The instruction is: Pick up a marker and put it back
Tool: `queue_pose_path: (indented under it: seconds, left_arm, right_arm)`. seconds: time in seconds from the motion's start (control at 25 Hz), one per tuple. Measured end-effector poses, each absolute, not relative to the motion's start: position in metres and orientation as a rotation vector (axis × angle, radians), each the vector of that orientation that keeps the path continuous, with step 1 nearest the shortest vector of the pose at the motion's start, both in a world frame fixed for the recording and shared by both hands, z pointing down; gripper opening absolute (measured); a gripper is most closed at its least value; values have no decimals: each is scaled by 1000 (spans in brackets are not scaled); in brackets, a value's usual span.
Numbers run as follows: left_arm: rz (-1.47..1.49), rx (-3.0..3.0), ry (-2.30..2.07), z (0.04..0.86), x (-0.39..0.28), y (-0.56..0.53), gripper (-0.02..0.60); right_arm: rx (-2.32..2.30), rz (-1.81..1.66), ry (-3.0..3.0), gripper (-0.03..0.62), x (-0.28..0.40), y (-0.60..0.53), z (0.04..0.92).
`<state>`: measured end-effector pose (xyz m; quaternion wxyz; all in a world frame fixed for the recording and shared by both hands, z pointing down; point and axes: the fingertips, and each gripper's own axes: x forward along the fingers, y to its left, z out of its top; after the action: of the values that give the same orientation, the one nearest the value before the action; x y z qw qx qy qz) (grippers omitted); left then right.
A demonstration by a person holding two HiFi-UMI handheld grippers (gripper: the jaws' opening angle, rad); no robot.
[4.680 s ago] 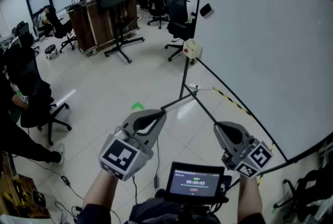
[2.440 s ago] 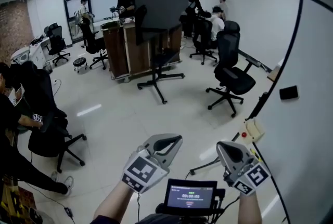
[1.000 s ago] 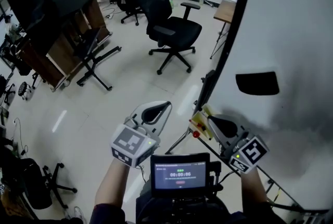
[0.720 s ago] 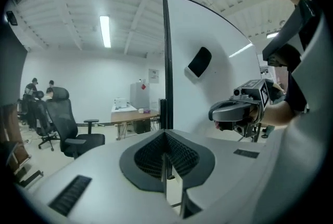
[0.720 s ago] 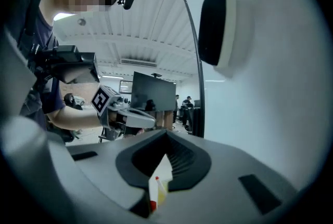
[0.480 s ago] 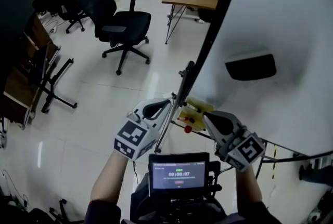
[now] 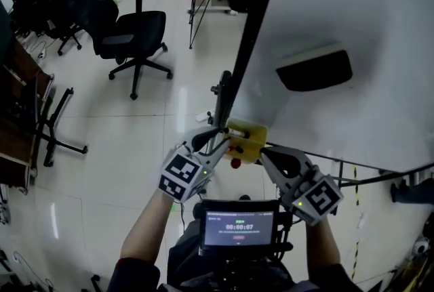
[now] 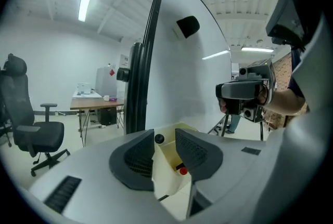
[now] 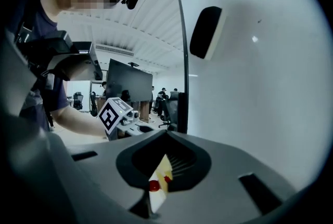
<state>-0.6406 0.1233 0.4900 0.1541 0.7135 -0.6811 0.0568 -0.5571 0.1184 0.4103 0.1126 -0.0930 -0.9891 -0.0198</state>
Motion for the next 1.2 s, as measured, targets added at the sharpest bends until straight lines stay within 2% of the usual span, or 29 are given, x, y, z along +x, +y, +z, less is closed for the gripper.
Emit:
queue_pose_path:
  seconds: [0.64, 0.8, 1.2]
  left_arm:
    - [122, 2000, -2001, 512, -645, 100, 129]
    - [144, 1983, -2058, 512, -649, 102, 84]
    - [98, 2011, -2103, 496, -649, 102, 72]
  right_arm:
    - [-306, -24, -2842, 11, -564, 95, 433]
    - [-320, -20, -2842, 11, -564, 96, 434]
    - [-314, 5, -2852, 11, -558, 94, 437]
